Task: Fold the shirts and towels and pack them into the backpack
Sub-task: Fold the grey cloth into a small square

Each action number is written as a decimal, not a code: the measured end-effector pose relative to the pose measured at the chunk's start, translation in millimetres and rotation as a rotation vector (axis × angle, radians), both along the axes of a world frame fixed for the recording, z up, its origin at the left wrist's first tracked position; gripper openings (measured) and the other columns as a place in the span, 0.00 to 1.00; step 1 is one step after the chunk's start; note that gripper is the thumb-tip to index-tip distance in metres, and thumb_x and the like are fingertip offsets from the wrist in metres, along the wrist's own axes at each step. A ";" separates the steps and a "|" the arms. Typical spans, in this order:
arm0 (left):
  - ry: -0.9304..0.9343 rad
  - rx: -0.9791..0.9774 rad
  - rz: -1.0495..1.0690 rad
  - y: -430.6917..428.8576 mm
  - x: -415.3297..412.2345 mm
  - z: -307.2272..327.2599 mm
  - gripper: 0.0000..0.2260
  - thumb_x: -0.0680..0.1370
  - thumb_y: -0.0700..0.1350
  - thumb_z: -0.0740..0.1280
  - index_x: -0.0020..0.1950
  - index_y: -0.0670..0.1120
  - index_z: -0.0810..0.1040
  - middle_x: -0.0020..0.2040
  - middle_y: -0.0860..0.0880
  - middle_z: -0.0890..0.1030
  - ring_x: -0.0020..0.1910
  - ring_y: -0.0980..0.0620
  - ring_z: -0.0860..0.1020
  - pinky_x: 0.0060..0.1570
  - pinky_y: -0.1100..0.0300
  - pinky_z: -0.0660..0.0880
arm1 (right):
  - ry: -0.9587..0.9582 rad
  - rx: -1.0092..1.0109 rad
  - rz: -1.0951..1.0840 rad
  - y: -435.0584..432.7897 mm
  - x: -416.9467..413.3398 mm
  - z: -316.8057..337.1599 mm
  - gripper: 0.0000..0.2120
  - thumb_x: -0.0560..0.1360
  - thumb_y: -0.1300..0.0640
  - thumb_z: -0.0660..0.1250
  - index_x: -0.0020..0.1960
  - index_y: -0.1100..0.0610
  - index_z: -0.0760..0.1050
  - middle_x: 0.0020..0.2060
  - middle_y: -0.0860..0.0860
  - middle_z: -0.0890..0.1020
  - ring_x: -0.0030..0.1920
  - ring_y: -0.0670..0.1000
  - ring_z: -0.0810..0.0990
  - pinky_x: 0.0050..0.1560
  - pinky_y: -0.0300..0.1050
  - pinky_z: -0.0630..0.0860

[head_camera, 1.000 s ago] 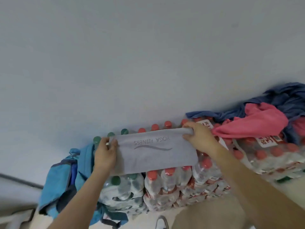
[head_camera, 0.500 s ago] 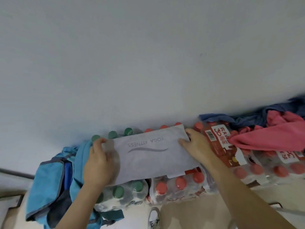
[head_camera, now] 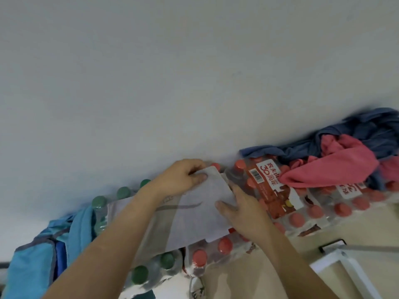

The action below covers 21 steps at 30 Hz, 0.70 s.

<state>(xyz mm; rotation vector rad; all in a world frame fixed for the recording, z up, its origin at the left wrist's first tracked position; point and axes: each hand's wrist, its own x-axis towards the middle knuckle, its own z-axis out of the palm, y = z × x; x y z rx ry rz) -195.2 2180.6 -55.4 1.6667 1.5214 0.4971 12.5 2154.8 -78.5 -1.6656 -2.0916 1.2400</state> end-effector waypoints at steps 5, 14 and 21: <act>0.245 -0.001 -0.069 21.0 13.5 -18.4 0.11 0.80 0.46 0.60 0.62 0.49 0.75 0.56 0.49 0.79 0.55 0.47 0.76 0.47 0.62 0.68 | 0.090 -0.006 -0.158 1.1 1.8 -4.0 0.17 0.75 0.47 0.67 0.34 0.57 0.75 0.29 0.49 0.78 0.31 0.45 0.75 0.33 0.43 0.70; 0.679 0.243 -0.079 24.6 28.3 -43.0 0.15 0.82 0.51 0.54 0.63 0.46 0.70 0.51 0.42 0.81 0.49 0.40 0.78 0.42 0.52 0.71 | 0.154 0.031 -0.328 -0.1 4.7 -5.4 0.18 0.72 0.56 0.68 0.31 0.53 0.61 0.24 0.45 0.64 0.27 0.44 0.63 0.30 0.42 0.61; 0.812 0.543 -0.008 10.4 38.6 -69.8 0.07 0.68 0.43 0.73 0.39 0.43 0.76 0.26 0.48 0.76 0.19 0.46 0.74 0.17 0.63 0.63 | -0.056 0.235 -0.348 -10.3 6.0 -17.8 0.10 0.73 0.55 0.67 0.51 0.51 0.67 0.39 0.49 0.76 0.40 0.53 0.77 0.38 0.46 0.73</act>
